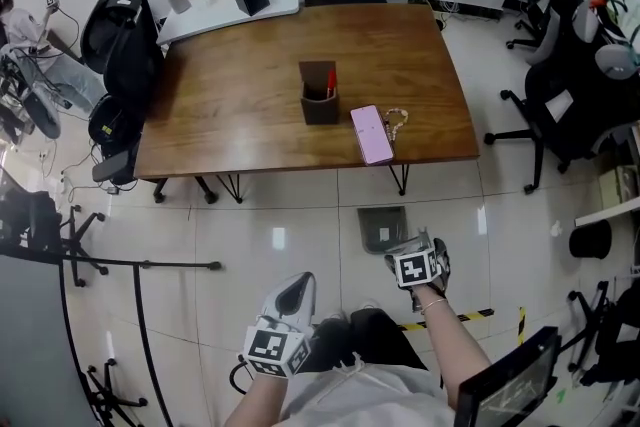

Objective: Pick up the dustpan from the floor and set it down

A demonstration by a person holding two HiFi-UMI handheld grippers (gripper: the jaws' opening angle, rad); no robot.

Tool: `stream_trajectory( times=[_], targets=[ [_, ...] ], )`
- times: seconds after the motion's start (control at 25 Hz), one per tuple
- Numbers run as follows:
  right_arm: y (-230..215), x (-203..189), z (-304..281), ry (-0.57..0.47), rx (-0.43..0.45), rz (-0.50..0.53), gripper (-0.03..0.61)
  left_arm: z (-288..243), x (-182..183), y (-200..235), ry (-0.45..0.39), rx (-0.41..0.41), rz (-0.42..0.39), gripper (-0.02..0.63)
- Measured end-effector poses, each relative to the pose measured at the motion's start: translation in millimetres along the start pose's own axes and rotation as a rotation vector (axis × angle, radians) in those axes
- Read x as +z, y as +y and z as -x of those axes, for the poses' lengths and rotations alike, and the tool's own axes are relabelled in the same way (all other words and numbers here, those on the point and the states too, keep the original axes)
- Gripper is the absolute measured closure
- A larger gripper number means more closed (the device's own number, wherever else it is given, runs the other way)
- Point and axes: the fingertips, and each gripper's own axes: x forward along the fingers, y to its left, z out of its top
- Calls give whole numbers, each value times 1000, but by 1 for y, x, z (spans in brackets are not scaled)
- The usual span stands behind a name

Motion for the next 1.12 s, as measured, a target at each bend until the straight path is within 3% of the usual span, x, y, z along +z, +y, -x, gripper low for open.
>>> stream_trajectory(
  times=[0.2, 0.4, 0.44, 0.52, 0.64, 0.8, 1.12],
  targets=[
    [-1, -2, 30, -47, 3, -54, -5, 9, 16, -17, 15, -28, -18, 598],
    [-9, 18, 133, -141, -41, -127, 17, 28, 47, -26, -10, -61, -16, 598],
    [-10, 19, 155, -169, -64, -135, 103, 33, 53, -29, -17, -74, -22, 598],
    [-11, 24, 201, -251, -110, -150, 404, 43, 64, -38, -34, -106, -28, 598],
    [5, 32, 254, -384, -95, -163, 571, 59, 79, -54, -68, -160, -32, 598],
    [43, 39, 305, -527, -45, -111, 575, 77, 93, -75, -105, -176, -84, 598],
    [87, 17, 431, -906, -5, 79, 575, 139, 110, -131, -235, -93, -137, 598]
  ],
)
